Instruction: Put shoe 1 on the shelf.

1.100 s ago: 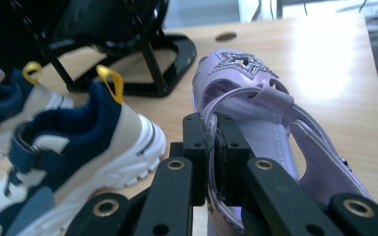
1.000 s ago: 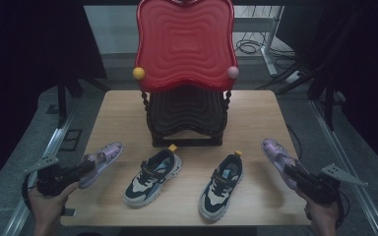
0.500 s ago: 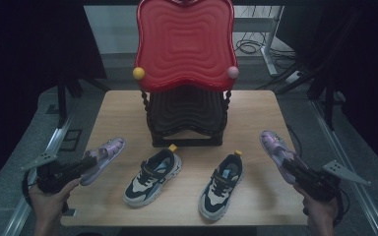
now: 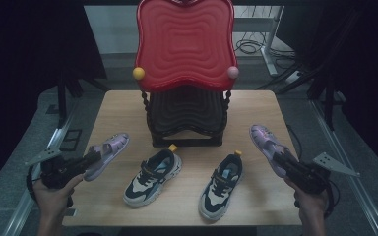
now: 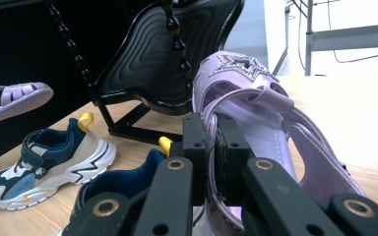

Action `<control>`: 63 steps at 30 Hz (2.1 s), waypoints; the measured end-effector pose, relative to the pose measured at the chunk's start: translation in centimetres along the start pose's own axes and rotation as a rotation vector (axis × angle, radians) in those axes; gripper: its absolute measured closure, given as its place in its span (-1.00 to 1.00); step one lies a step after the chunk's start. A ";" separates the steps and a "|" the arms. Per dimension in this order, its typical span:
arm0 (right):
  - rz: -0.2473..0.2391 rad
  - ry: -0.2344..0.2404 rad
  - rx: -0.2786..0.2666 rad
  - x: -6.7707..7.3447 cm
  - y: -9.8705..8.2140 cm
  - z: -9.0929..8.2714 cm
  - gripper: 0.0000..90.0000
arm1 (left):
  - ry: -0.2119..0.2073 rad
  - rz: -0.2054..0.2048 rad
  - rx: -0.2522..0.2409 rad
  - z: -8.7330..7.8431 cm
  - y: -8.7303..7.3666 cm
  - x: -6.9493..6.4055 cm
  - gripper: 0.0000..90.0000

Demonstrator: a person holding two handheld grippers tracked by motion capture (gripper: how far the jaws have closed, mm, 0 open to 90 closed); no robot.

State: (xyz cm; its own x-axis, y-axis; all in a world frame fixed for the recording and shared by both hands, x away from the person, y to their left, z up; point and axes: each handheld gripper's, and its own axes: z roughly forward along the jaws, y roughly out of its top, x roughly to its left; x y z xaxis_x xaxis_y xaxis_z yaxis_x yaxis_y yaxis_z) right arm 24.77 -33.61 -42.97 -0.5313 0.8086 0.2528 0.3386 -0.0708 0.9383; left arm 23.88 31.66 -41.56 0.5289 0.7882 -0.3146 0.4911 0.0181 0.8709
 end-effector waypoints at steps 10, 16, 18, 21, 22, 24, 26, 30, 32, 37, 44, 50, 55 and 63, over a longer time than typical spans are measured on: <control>-0.019 0.027 0.004 0.8 0.3 1.1 0.90 | -0.010 0.015 0.000 0.5 0.6 -0.5 0.91; -0.027 0.035 0.006 1.1 0.3 1.2 0.90 | -0.018 0.021 -0.008 0.7 0.9 -0.8 0.91; -0.033 0.037 0.006 1.3 0.4 1.3 0.90 | -0.020 0.021 -0.009 0.9 0.9 -0.9 0.91; -0.037 0.040 0.008 1.5 0.4 1.3 0.90 | -0.022 0.021 -0.011 1.1 0.9 -1.0 0.92; -0.038 0.041 0.008 1.7 0.4 1.4 0.90 | -0.023 0.021 -0.013 1.1 0.9 -1.0 0.91; -0.047 0.043 0.008 1.8 0.4 1.5 0.90 | -0.025 0.022 -0.013 1.3 1.0 -1.1 0.92; -0.058 0.044 0.014 2.1 0.5 1.5 0.90 | -0.031 0.027 -0.017 1.5 1.1 -1.2 0.91; -0.071 0.039 0.028 2.3 0.5 1.9 0.90 | -0.048 0.026 -0.034 2.2 1.2 -1.1 0.91; -0.081 0.042 0.036 2.6 0.5 2.2 0.90 | -0.055 0.023 -0.038 2.6 1.3 -1.1 0.91; -0.099 0.055 0.042 3.3 0.7 2.7 0.90 | -0.078 0.030 -0.042 3.0 1.7 -1.3 0.91; -0.122 0.086 0.046 4.4 1.0 3.5 0.90 | -0.096 0.030 -0.058 3.3 1.8 -2.0 0.91; -0.134 0.109 0.048 5.0 1.2 4.1 0.90 | -0.108 0.034 -0.058 3.6 2.0 -2.5 0.91; -0.129 0.132 0.040 5.6 1.5 4.7 0.90 | -0.106 0.032 -0.062 3.4 2.3 -3.0 0.91; -0.132 0.161 0.034 6.5 1.6 5.3 0.90 | -0.108 0.037 -0.065 3.4 2.8 -3.6 0.91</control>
State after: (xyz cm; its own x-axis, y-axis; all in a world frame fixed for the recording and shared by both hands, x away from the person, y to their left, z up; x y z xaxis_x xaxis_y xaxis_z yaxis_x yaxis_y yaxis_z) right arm 26.01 -25.38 -41.09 -0.6888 0.7059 0.1652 0.2825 0.0514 0.9579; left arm 25.72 26.75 -39.29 0.6194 0.7182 -0.3173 0.4258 0.0323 0.9042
